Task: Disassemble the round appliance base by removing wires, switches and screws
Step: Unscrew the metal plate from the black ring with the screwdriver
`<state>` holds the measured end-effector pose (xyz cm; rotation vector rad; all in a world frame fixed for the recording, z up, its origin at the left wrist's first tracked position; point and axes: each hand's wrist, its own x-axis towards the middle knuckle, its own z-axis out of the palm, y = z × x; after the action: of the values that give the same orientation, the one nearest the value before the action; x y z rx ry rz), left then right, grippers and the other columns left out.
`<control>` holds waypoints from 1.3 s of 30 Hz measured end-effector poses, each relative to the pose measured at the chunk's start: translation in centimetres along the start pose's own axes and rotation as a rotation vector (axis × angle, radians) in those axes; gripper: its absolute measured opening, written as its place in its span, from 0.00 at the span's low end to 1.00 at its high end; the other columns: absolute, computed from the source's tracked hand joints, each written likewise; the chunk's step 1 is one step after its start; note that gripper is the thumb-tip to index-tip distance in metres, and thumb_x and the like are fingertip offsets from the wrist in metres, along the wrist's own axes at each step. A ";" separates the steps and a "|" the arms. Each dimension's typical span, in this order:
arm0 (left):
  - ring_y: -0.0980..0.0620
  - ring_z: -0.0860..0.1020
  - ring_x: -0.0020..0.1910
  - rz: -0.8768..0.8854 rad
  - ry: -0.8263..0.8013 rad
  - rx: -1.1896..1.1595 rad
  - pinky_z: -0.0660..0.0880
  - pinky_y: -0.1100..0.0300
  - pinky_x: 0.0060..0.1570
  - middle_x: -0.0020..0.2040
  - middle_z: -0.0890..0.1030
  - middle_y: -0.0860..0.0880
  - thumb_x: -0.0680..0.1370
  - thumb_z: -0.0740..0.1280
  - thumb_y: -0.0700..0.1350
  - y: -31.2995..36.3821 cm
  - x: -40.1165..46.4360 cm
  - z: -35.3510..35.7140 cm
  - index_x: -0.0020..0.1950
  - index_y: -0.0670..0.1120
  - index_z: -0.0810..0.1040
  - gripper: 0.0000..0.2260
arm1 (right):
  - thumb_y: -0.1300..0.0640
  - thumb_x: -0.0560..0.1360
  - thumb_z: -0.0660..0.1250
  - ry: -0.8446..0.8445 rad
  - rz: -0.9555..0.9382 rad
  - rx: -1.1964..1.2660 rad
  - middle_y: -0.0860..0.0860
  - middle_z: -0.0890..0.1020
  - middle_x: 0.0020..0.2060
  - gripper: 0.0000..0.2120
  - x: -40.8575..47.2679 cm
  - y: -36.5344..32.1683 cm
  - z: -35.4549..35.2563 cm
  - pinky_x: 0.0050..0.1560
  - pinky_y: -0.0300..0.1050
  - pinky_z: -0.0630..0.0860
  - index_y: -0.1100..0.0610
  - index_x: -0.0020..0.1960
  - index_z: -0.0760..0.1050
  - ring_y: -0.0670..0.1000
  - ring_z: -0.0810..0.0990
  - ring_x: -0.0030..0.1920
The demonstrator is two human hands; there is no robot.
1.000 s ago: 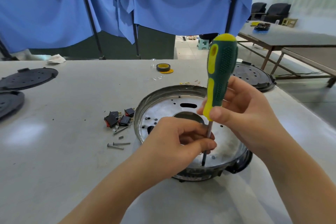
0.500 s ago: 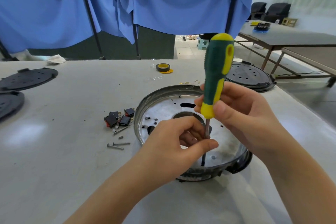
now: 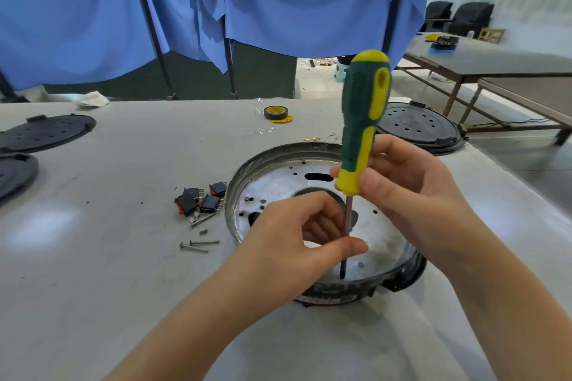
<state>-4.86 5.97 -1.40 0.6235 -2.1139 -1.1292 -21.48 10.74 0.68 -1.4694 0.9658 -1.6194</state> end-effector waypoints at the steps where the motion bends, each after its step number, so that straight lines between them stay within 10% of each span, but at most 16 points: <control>1: 0.59 0.82 0.40 -0.002 -0.032 -0.011 0.78 0.65 0.45 0.40 0.84 0.56 0.72 0.74 0.44 0.0 0.0 0.0 0.44 0.51 0.81 0.04 | 0.57 0.71 0.67 -0.028 0.019 0.021 0.54 0.85 0.45 0.12 0.0 0.0 -0.1 0.50 0.42 0.78 0.58 0.54 0.77 0.53 0.84 0.49; 5: 0.59 0.84 0.44 -0.020 -0.138 -0.058 0.79 0.64 0.50 0.45 0.85 0.54 0.76 0.68 0.38 0.0 -0.2 -0.3 0.53 0.47 0.81 0.08 | 0.59 0.72 0.61 -0.070 0.095 0.128 0.58 0.85 0.47 0.14 0.0 -0.2 -0.3 0.53 0.46 0.78 0.60 0.55 0.77 0.58 0.83 0.52; 10: 0.56 0.84 0.39 -0.042 -0.068 -0.057 0.80 0.60 0.46 0.40 0.85 0.50 0.73 0.72 0.39 0.2 0.0 -0.1 0.46 0.46 0.82 0.04 | 0.41 0.61 0.77 0.017 0.023 -0.044 0.50 0.83 0.43 0.22 0.0 0.2 0.4 0.52 0.48 0.80 0.50 0.51 0.80 0.54 0.82 0.47; 19: 0.53 0.81 0.34 -0.047 -0.011 0.041 0.80 0.53 0.39 0.36 0.82 0.53 0.68 0.76 0.51 0.1 0.0 0.0 0.40 0.51 0.77 0.09 | 0.55 0.70 0.68 -0.057 0.023 0.018 0.53 0.85 0.45 0.14 -0.3 -0.3 0.2 0.53 0.46 0.78 0.59 0.53 0.76 0.54 0.83 0.51; 28: 0.57 0.84 0.44 -0.037 -0.182 -0.033 0.79 0.62 0.51 0.48 0.85 0.56 0.74 0.71 0.40 0.2 -0.1 -0.5 0.56 0.51 0.79 0.12 | 0.43 0.67 0.73 -0.018 -0.007 -0.052 0.50 0.85 0.46 0.18 -0.2 -0.1 -0.2 0.51 0.45 0.78 0.52 0.53 0.82 0.51 0.82 0.49; 39: 0.61 0.77 0.31 -0.063 -0.071 0.056 0.71 0.72 0.33 0.36 0.81 0.59 0.69 0.75 0.49 0.4 -0.1 0.0 0.47 0.57 0.79 0.09 | 0.48 0.61 0.77 -0.015 -0.017 -0.068 0.54 0.81 0.39 0.21 -0.2 -0.4 0.5 0.41 0.41 0.80 0.49 0.53 0.82 0.50 0.82 0.41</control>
<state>-4.80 6.21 -1.12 0.6903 -2.2065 -1.1450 -20.97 11.11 0.99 -1.5370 1.0109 -1.5997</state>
